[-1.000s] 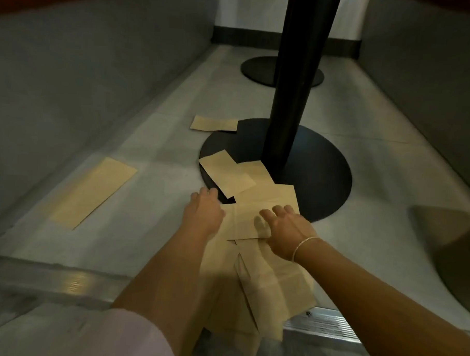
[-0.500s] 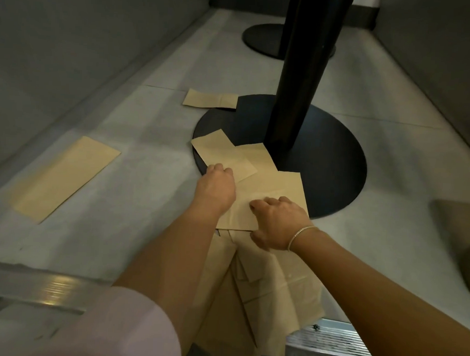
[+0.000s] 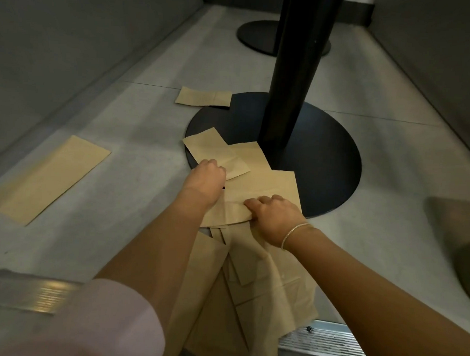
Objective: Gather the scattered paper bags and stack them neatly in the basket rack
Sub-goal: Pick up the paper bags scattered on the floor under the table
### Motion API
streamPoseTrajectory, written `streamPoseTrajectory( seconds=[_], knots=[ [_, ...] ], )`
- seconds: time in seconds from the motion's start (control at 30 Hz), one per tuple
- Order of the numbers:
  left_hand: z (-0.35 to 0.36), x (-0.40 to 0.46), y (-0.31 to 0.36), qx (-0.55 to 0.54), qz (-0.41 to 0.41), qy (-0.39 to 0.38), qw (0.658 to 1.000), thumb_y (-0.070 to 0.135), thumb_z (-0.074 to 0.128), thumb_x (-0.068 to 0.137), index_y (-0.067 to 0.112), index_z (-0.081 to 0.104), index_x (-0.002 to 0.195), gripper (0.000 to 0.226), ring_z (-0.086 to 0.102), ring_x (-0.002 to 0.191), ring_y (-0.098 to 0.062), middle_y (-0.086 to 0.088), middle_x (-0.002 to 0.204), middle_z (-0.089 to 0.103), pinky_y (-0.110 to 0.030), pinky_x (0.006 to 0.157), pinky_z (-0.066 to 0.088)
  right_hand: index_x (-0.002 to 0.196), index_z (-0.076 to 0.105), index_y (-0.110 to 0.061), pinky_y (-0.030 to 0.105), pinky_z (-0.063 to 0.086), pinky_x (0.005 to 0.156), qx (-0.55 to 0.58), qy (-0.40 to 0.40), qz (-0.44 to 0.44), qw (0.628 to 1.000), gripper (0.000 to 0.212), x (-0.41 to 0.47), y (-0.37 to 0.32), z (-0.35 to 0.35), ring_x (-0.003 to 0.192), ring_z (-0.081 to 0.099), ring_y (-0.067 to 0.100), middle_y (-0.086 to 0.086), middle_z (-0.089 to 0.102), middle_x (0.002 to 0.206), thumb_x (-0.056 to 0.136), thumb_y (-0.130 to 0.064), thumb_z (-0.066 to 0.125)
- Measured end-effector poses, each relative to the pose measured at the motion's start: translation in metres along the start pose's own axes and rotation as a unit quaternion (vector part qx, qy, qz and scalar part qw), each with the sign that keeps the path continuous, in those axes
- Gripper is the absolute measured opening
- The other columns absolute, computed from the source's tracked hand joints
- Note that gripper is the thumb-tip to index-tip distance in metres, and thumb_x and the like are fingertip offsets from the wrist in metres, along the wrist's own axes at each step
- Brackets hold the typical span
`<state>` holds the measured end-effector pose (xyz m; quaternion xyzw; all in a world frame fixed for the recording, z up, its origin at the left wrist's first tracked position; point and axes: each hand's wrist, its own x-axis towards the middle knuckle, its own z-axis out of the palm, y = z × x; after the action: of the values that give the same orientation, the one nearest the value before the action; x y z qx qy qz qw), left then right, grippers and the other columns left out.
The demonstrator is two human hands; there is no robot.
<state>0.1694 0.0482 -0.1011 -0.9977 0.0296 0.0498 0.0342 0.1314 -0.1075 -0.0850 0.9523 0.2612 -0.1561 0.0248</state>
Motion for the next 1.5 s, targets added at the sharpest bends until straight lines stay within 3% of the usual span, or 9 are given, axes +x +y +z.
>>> streamPoseTrajectory(
  seconds=[0.17, 0.37, 0.5, 0.8, 1.03, 1.2, 1.33, 1.43, 1.5],
  knots=[
    [-0.001, 0.002, -0.001, 0.014, -0.011, 0.001, 1.000, 0.002, 0.046, 0.091, 0.003, 0.058, 0.116, 0.028, 0.051, 0.110, -0.029, -0.015, 0.117, 0.054, -0.032, 0.087, 0.046, 0.144, 0.026, -0.019, 0.037, 0.038, 0.100, -0.008, -0.058, -0.002, 0.998, 0.051, -0.004, 0.001, -0.006, 0.126, 0.036, 0.028, 0.010, 0.037, 0.140, 0.095, -0.013, 0.040],
    [-0.013, -0.013, 0.005, 0.013, -0.019, -0.012, 1.000, 0.008, 0.045, 0.092, 0.008, 0.060, 0.115, 0.028, 0.052, 0.108, -0.027, -0.012, 0.113, 0.056, -0.035, 0.082, 0.047, 0.148, 0.014, -0.025, 0.042, 0.027, 0.113, 0.040, -0.112, 0.032, 0.992, 0.061, -0.012, 0.003, 0.001, 0.141, 0.020, 0.028, 0.004, 0.013, 0.156, 0.096, -0.016, 0.044],
    [-0.028, -0.032, 0.006, 0.033, -0.024, 0.026, 0.999, 0.005, 0.045, 0.092, 0.009, 0.058, 0.116, 0.028, 0.047, 0.113, -0.025, -0.009, 0.115, 0.055, -0.035, 0.082, 0.046, 0.131, 0.043, -0.017, 0.036, 0.040, 0.091, 0.040, 0.003, 0.066, 0.997, 0.034, -0.044, 0.011, -0.011, 0.111, 0.051, 0.028, 0.011, 0.054, 0.122, 0.098, -0.016, 0.034],
    [-0.120, -0.066, 0.026, 0.045, -0.018, 0.102, 0.994, 0.004, 0.045, 0.093, 0.008, 0.053, 0.118, 0.027, 0.045, 0.118, -0.025, -0.009, 0.120, 0.052, -0.033, 0.082, 0.045, 0.121, 0.048, -0.013, 0.038, 0.051, 0.083, 0.044, 0.188, 0.209, 0.959, 0.027, -0.125, 0.051, -0.089, 0.101, 0.060, 0.029, 0.008, 0.060, 0.111, 0.096, -0.013, 0.040],
    [-0.191, -0.093, 0.069, 0.027, 0.056, 0.189, 0.980, 0.008, 0.044, 0.094, 0.015, 0.052, 0.123, 0.030, 0.046, 0.115, -0.020, -0.003, 0.119, 0.054, -0.029, 0.079, 0.045, 0.114, 0.053, -0.011, 0.041, 0.044, 0.086, 0.038, 0.362, 0.328, 0.872, 0.027, -0.216, 0.101, -0.186, 0.100, 0.057, 0.032, 0.013, 0.060, 0.109, 0.094, -0.009, 0.035],
    [-0.229, -0.109, 0.106, 0.016, 0.080, 0.213, 0.974, 0.010, 0.050, 0.093, 0.015, 0.052, 0.124, 0.032, 0.046, 0.114, -0.019, -0.002, 0.118, 0.053, -0.031, 0.081, 0.047, 0.112, 0.054, -0.009, 0.044, 0.035, 0.094, 0.011, 0.421, 0.454, 0.785, 0.029, -0.283, 0.146, -0.228, 0.105, 0.055, 0.035, 0.017, 0.061, 0.110, 0.095, -0.008, 0.030],
    [-0.251, -0.118, 0.139, -0.021, 0.103, 0.243, 0.964, 0.010, 0.043, 0.095, 0.015, 0.054, 0.119, 0.026, 0.047, 0.113, -0.020, -0.002, 0.117, 0.054, -0.032, 0.083, 0.047, 0.105, 0.056, -0.008, 0.046, 0.032, 0.095, 0.017, 0.404, 0.528, 0.747, 0.026, -0.319, 0.175, -0.221, 0.098, 0.056, 0.036, 0.017, 0.063, 0.099, 0.094, -0.007, 0.032],
    [-0.264, -0.124, 0.160, -0.086, 0.126, 0.267, 0.952, 0.014, 0.044, 0.096, 0.018, 0.057, 0.118, 0.026, 0.048, 0.113, -0.018, -0.001, 0.116, 0.055, -0.033, 0.087, 0.047, 0.116, 0.050, -0.010, 0.052, 0.029, 0.101, 0.052, 0.320, 0.568, 0.756, 0.025, -0.327, 0.182, -0.202, 0.112, 0.050, 0.038, 0.018, 0.059, 0.113, 0.094, -0.014, 0.039],
    [-0.269, -0.126, 0.172, -0.116, 0.139, 0.284, 0.942, 0.016, 0.045, 0.095, 0.019, 0.060, 0.118, 0.027, 0.050, 0.112, -0.017, 0.000, 0.115, 0.058, -0.034, 0.086, 0.048, 0.126, 0.044, -0.013, 0.053, 0.031, 0.102, 0.061, 0.294, 0.541, 0.785, 0.035, -0.326, 0.180, -0.195, 0.118, 0.046, 0.036, 0.016, 0.055, 0.122, 0.092, -0.018, 0.047]
  ],
)
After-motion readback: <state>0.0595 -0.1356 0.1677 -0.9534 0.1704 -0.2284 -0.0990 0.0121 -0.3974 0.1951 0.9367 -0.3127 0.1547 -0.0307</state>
